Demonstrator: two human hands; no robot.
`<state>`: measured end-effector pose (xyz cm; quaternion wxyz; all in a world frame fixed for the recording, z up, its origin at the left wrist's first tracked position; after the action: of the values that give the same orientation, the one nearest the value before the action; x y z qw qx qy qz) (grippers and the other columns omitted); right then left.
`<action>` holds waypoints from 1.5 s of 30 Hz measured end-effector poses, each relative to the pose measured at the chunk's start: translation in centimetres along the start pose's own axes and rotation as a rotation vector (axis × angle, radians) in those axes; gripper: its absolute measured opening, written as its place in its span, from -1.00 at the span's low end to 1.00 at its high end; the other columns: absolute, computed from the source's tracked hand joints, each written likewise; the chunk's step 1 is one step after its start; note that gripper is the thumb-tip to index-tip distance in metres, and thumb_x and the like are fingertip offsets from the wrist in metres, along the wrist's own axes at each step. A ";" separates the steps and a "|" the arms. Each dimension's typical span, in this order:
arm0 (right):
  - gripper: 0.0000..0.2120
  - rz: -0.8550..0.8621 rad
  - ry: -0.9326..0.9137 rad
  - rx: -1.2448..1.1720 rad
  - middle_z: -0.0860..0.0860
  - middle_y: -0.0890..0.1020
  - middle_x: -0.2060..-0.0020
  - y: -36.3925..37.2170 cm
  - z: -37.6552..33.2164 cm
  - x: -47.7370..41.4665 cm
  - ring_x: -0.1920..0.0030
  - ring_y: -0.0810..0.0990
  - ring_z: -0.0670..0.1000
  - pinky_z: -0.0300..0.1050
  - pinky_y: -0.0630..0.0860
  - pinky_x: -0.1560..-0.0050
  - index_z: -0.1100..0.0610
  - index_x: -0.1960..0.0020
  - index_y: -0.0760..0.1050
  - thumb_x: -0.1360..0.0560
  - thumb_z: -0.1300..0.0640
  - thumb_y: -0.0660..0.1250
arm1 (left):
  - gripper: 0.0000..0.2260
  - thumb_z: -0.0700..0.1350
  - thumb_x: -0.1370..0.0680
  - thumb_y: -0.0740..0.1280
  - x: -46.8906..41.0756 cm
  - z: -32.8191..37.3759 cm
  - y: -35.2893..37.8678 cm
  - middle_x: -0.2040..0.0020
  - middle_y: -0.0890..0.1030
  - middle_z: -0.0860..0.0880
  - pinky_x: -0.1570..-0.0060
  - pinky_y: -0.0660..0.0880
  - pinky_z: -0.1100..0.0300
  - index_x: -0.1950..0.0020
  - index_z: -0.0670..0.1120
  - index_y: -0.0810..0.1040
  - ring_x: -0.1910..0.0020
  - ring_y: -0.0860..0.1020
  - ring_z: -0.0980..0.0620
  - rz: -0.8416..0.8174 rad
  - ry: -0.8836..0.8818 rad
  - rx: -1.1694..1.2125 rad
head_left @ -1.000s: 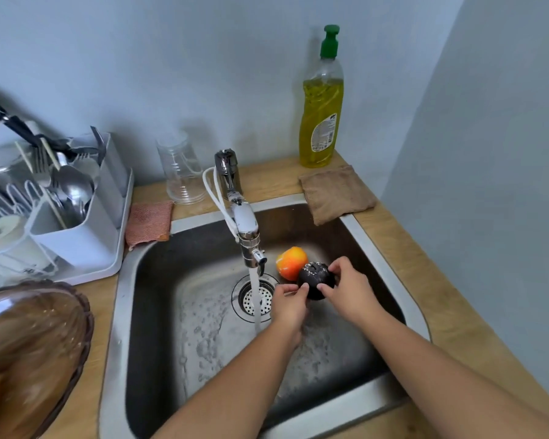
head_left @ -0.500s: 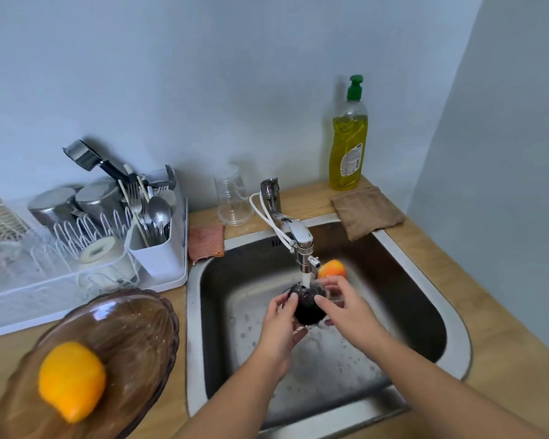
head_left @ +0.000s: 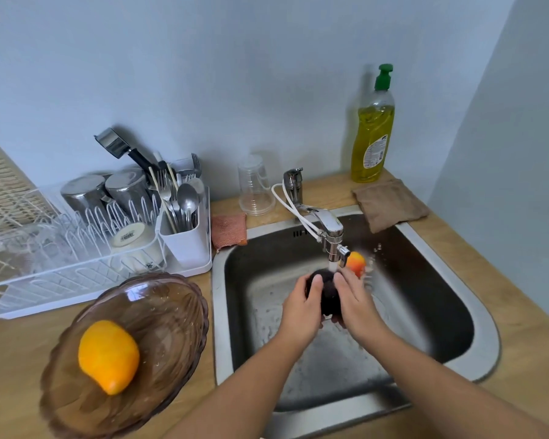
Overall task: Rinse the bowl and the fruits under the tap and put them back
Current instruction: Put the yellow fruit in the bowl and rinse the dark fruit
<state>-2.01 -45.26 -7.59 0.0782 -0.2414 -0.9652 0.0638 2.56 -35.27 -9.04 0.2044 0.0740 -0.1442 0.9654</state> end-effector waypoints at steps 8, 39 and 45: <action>-0.74 -0.008 0.057 0.030 0.06 0.56 0.23 -1.7 1.4 -1.4 0.31 0.52 0.01 -0.13 0.42 0.37 0.04 0.04 0.49 -0.58 -0.03 0.05 | -0.76 0.14 -0.60 0.10 -1.0 0.2 2.5 0.03 0.58 -0.03 0.17 0.57 0.04 -0.13 0.09 0.45 0.11 0.58 -0.07 0.008 -0.072 0.034; -0.65 0.013 0.001 0.069 0.00 0.56 0.28 -2.0 1.7 -3.2 0.24 0.52 -0.04 -0.16 0.42 0.25 0.05 0.18 0.50 -0.63 0.04 0.02 | -0.53 0.11 -0.63 0.03 1.9 -0.9 3.6 -0.35 0.27 0.16 -0.02 0.27 0.60 -0.55 0.11 0.07 -0.20 0.32 0.27 0.106 0.253 -0.322; -0.62 -0.087 -0.101 0.193 0.02 0.60 0.35 -1.8 1.6 -2.7 0.29 0.57 -0.03 -0.10 0.48 0.25 0.08 0.21 0.54 -0.62 0.02 0.04 | -0.74 0.13 -0.61 0.05 -0.1 -0.4 2.2 -0.06 0.60 0.09 0.05 0.44 0.28 -0.16 0.15 0.48 -0.06 0.55 0.09 0.122 0.095 -0.121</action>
<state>-0.78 -48.30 -9.14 0.0552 -0.1874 -0.9668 0.1649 1.71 -37.10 -9.95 0.1561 0.0067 -0.1968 0.9679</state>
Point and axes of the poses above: each hand's wrist, its own x-axis away from the middle knuckle, its own y-axis out of the palm, z = x × y, the point moved 4 cm from there along -x, towards the middle knuckle
